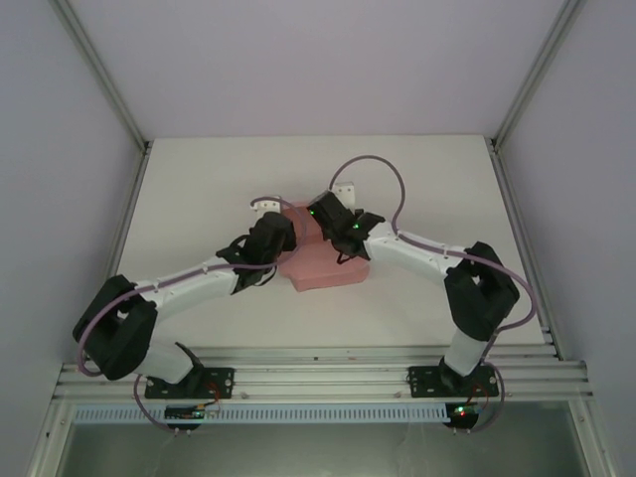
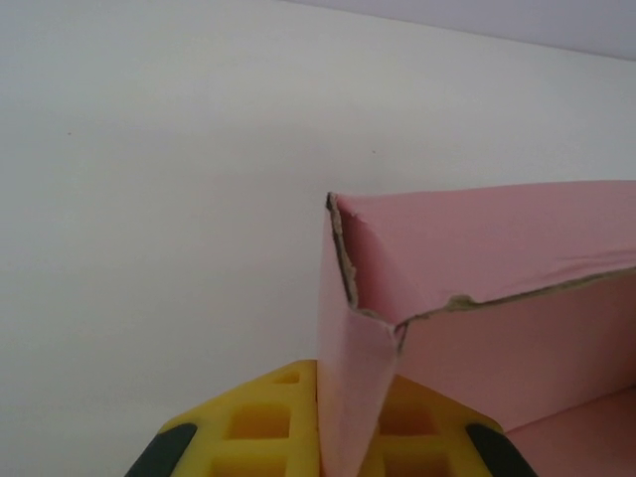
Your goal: Assemble paper box
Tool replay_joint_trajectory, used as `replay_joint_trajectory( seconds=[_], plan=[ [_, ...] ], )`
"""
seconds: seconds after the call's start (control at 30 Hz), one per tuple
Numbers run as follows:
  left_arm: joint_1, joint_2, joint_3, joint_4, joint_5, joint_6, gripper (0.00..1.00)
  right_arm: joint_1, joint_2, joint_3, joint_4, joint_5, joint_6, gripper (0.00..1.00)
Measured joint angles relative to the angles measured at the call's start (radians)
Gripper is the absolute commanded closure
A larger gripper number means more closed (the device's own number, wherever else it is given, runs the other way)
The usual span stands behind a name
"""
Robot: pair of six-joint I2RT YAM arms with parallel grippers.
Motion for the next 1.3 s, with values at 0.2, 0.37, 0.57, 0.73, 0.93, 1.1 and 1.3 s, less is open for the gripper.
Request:
replay_joint_trajectory(
  seconds=[0.2, 0.37, 0.57, 0.73, 0.93, 1.1, 1.3],
  plan=[
    [0.037, 0.024, -0.015, 0.018, 0.057, 0.057, 1.0, -0.109, -0.145, -0.263, 0.331, -0.308, -0.149, 0.19],
    [0.08, 0.046, 0.004, 0.034, 0.121, 0.098, 1.0, -0.179, -0.22, -0.317, 0.429, -0.561, -0.2, 0.01],
    [0.139, 0.101, 0.155, -0.086, 0.277, 0.243, 1.0, -0.194, -0.354, -0.317, 0.394, -0.636, -0.201, 0.01],
    [0.196, 0.153, 0.314, -0.262, 0.381, 0.46, 1.0, -0.255, -0.465, -0.331, 0.298, -0.61, -0.177, 0.01],
    [0.201, 0.214, 0.435, -0.52, 0.5, 0.86, 1.0, -0.369, -0.553, -0.373, 0.124, -0.586, -0.139, 0.01],
    [0.155, 0.32, 0.61, -0.75, 0.527, 1.153, 0.91, -0.441, -0.61, -0.435, 0.016, -0.582, -0.115, 0.01],
    [0.074, 0.558, 0.858, -0.923, 0.443, 1.348, 0.95, -0.489, -0.677, -0.486, -0.055, -0.582, -0.09, 0.01]
  ],
)
